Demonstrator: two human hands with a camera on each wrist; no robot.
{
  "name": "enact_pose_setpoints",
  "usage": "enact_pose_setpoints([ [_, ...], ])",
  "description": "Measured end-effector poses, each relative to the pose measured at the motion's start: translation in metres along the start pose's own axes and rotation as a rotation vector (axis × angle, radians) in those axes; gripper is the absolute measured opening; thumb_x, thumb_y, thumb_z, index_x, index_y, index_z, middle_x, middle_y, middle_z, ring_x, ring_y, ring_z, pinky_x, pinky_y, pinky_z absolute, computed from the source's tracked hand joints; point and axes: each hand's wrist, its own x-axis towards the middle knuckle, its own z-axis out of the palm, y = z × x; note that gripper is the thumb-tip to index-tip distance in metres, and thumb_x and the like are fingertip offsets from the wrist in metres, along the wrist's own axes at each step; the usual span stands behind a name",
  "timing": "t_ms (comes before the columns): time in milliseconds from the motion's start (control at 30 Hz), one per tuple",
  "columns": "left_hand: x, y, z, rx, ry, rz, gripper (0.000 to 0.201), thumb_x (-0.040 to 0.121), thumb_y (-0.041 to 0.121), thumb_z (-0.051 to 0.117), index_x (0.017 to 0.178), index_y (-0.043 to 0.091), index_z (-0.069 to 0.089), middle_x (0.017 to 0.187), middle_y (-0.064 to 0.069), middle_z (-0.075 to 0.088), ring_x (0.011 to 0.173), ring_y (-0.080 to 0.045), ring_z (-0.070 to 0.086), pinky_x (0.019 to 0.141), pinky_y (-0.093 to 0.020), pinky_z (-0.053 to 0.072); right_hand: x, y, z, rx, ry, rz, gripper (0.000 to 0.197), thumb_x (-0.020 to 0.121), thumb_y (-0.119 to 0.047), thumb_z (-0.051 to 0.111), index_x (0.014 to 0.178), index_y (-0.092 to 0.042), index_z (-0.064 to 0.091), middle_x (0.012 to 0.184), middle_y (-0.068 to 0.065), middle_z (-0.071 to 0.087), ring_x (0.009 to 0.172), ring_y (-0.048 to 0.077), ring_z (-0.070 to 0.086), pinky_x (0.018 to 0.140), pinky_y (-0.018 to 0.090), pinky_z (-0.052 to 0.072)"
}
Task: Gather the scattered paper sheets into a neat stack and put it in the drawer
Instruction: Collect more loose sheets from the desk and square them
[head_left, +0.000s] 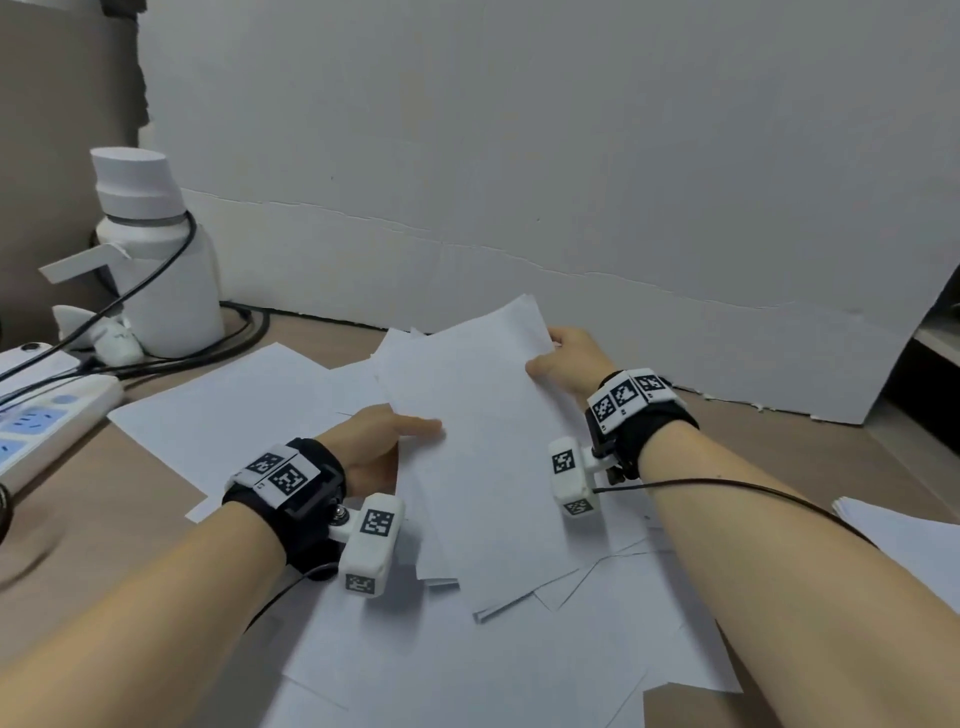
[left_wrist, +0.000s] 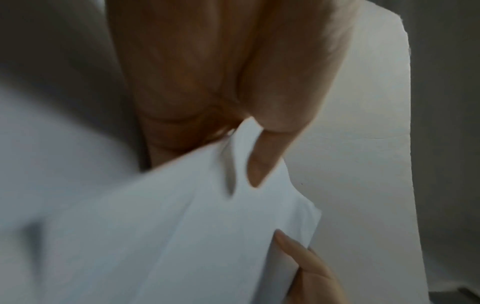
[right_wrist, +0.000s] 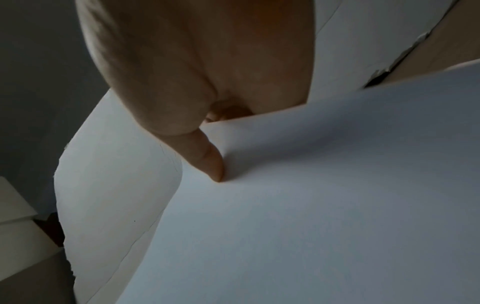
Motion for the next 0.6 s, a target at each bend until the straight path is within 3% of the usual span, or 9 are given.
enact_pose_setpoints([
  [100, 0.01, 0.0, -0.001, 0.018, 0.09, 0.044, 0.033, 0.096, -0.015, 0.045, 0.122, -0.003, 0.06, 0.114, -0.023, 0.071, 0.091, -0.037, 0.071, 0.076, -0.047, 0.058, 0.009, 0.004, 0.004, 0.042, 0.033, 0.012, 0.032, 0.083, -0.001, 0.064, 0.114, -0.008, 0.065, 0.103, 0.01, 0.072, 0.089, 0.026, 0.071, 0.084, 0.04, 0.059],
  [167, 0.015, 0.004, -0.006, 0.03, 0.119, 0.111, 0.037, 0.094, -0.02, 0.043, 0.122, -0.003, 0.06, 0.113, -0.023, 0.071, 0.091, -0.037, 0.071, 0.076, -0.046, 0.057, 0.013, 0.008, -0.002, 0.063, 0.098, 0.027, 0.02, 0.085, -0.007, 0.067, 0.105, -0.01, 0.065, 0.095, 0.003, 0.069, 0.085, 0.019, 0.066, 0.08, 0.033, 0.057],
  [200, 0.017, 0.007, -0.009, 0.035, 0.125, 0.143, 0.037, 0.094, -0.02, 0.044, 0.122, -0.002, 0.06, 0.111, -0.022, 0.071, 0.091, -0.036, 0.071, 0.075, -0.045, 0.058, 0.014, 0.011, -0.008, 0.054, 0.161, 0.052, 0.017, 0.085, -0.012, 0.069, 0.101, -0.008, 0.066, 0.092, 0.003, 0.066, 0.086, 0.02, 0.064, 0.083, 0.036, 0.055],
  [267, 0.019, 0.013, -0.016, 0.023, 0.125, 0.202, 0.038, 0.094, -0.019, 0.046, 0.123, 0.001, 0.06, 0.106, -0.018, 0.074, 0.087, -0.031, 0.074, 0.067, -0.04, 0.061, 0.02, 0.025, -0.026, -0.031, 0.31, 0.124, 0.035, 0.08, -0.025, 0.072, 0.103, 0.002, 0.068, 0.097, 0.01, 0.068, 0.092, 0.026, 0.065, 0.09, 0.044, 0.052],
  [300, 0.02, 0.016, -0.021, 0.0, 0.121, 0.226, 0.039, 0.094, -0.018, 0.047, 0.124, 0.002, 0.06, 0.106, -0.017, 0.075, 0.086, -0.029, 0.075, 0.066, -0.038, 0.062, 0.02, 0.032, -0.034, -0.104, 0.372, 0.164, 0.047, 0.077, -0.031, 0.071, 0.109, 0.003, 0.066, 0.107, 0.016, 0.069, 0.097, 0.03, 0.065, 0.091, 0.044, 0.052],
  [367, 0.021, 0.017, -0.029, -0.051, 0.112, 0.261, 0.04, 0.094, -0.016, 0.048, 0.127, 0.003, 0.06, 0.111, -0.016, 0.074, 0.088, -0.029, 0.075, 0.068, -0.038, 0.062, 0.01, 0.038, -0.047, -0.178, 0.419, 0.263, 0.061, 0.071, -0.043, 0.069, 0.115, -0.002, 0.058, 0.115, 0.017, 0.063, 0.095, 0.033, 0.064, 0.085, 0.037, 0.053],
  [467, 0.023, 0.015, -0.037, -0.095, 0.095, 0.277, 0.039, 0.095, -0.013, 0.049, 0.127, 0.006, 0.06, 0.117, -0.016, 0.073, 0.09, -0.029, 0.075, 0.071, -0.039, 0.062, -0.002, 0.038, -0.057, 0.092, 0.245, 0.32, 0.047, 0.082, -0.031, 0.076, 0.107, 0.004, 0.056, 0.088, 0.014, 0.067, 0.067, 0.023, 0.068, 0.062, 0.03, 0.056],
  [533, 0.023, 0.012, -0.039, -0.118, 0.071, 0.256, 0.038, 0.095, -0.011, 0.049, 0.126, 0.009, 0.061, 0.117, -0.017, 0.073, 0.09, -0.03, 0.074, 0.072, -0.04, 0.062, -0.006, 0.035, -0.061, 0.199, 0.143, 0.289, 0.037, 0.086, -0.02, 0.075, 0.109, 0.007, 0.063, 0.098, 0.021, 0.072, 0.081, 0.031, 0.072, 0.078, 0.043, 0.06],
  [600, 0.024, 0.012, -0.041, -0.157, 0.051, 0.229, 0.035, 0.096, -0.007, 0.05, 0.126, 0.008, 0.061, 0.116, -0.017, 0.073, 0.091, -0.033, 0.074, 0.071, -0.042, 0.062, -0.006, 0.029, -0.061, 0.212, 0.123, 0.217, 0.027, 0.089, -0.011, 0.071, 0.111, 0.004, 0.066, 0.104, 0.02, 0.073, 0.087, 0.032, 0.072, 0.077, 0.042, 0.06],
])
